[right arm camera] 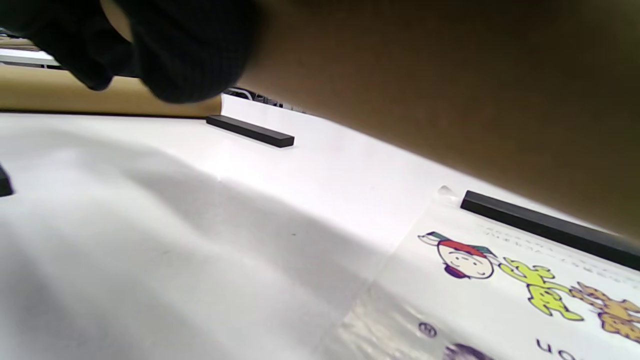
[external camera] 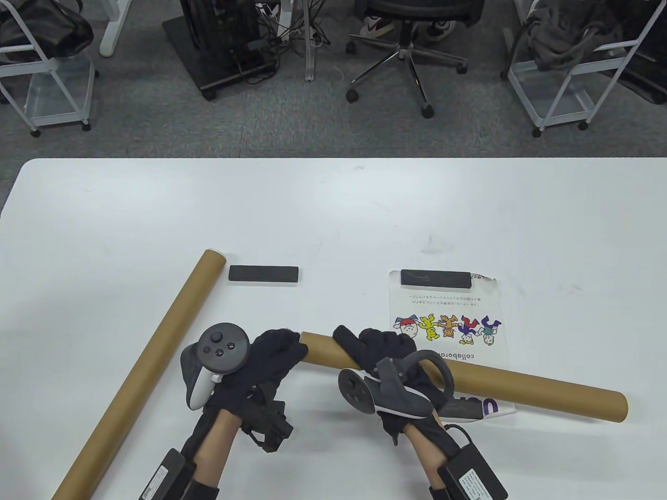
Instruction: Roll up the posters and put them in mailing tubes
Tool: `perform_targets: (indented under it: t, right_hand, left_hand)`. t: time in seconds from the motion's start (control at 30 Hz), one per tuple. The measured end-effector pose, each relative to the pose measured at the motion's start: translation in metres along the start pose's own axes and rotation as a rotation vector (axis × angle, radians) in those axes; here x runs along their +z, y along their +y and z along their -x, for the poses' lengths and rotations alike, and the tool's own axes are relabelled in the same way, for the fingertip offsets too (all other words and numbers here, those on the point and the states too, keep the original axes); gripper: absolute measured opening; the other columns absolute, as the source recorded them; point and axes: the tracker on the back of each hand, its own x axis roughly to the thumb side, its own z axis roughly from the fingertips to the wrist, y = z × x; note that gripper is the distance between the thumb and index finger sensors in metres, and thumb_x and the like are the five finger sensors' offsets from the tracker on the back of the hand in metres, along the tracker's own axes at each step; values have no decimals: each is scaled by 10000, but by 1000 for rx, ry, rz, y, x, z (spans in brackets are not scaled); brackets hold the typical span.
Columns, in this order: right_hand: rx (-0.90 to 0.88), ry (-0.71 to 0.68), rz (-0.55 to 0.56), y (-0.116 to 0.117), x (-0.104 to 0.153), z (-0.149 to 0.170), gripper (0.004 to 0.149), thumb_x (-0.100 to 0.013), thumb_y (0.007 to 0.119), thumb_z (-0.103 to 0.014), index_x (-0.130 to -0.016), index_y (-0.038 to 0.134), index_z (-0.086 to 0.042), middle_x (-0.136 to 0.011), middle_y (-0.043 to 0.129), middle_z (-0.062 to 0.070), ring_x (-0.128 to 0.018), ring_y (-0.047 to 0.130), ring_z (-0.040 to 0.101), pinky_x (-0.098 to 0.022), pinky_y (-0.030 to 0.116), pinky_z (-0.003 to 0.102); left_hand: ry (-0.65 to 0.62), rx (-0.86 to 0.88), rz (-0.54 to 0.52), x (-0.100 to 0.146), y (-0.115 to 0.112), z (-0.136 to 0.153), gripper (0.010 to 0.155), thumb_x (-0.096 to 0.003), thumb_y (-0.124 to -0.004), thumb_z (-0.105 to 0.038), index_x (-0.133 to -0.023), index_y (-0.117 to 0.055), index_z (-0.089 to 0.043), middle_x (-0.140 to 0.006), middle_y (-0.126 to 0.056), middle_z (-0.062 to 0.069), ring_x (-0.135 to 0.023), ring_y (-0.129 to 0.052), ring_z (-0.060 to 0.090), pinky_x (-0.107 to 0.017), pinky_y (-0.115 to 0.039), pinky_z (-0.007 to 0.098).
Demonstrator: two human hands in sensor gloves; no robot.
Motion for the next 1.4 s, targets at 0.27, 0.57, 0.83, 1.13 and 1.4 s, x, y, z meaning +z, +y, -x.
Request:
perform_targets:
  t: [0.27, 0.57, 0.83, 1.13, 1.4]
  right_hand:
    - [11, 7, 56, 0, -1, 1, 813, -467, 813, -313, -1113, 333, -200, -1102, 649, 222, -917, 773, 502, -618, 700, 756]
    - [71, 8, 53, 1, 0, -2, 878, -453, 859, -398, -1117, 310, -232, -1085, 664, 208, -859, 836, 459, -627, 731, 600]
    - [29, -1, 41, 1, 1, 0, 853, -494, 797, -333, -1121, 226, -236, -1091, 661, 216, -902, 775, 481, -652, 642, 729]
    - [15, -19, 73, 2, 2, -2, 854, -464, 834, -279, -1120, 295, -187, -1099, 649, 244, -919, 760, 512, -628, 692, 740]
    - [145, 7, 91, -1, 1, -6, 896, -445, 891, -339, -1123, 327, -178, -1082, 657, 212, -881, 818, 445, -618, 775, 612]
  left_hand:
    - [27, 16, -19, 0, 1, 0, 460, -522, -766, -418, -897, -858, -168, -963, -855, 105, -800, -927, 342, -705, -741, 604]
    - [2, 72, 83, -3, 1, 2, 450, -535, -753, -392, -924, -805, -170, -1002, -804, 116, -841, -887, 354, -724, -710, 618]
    - [-4, 53, 59, 0, 3, 1, 444, -536, -755, -421, -907, -823, -187, -985, -826, 99, -830, -901, 345, -722, -717, 608]
    - [43, 48, -14, 2, 4, 1, 487, -516, -753, -483, -891, -868, -193, -961, -862, 86, -807, -927, 332, -713, -736, 592]
    - [6, 35, -21, 2, 4, -4, 449, -513, -798, -427, -886, -873, -188, -948, -877, 79, -786, -947, 313, -704, -758, 582]
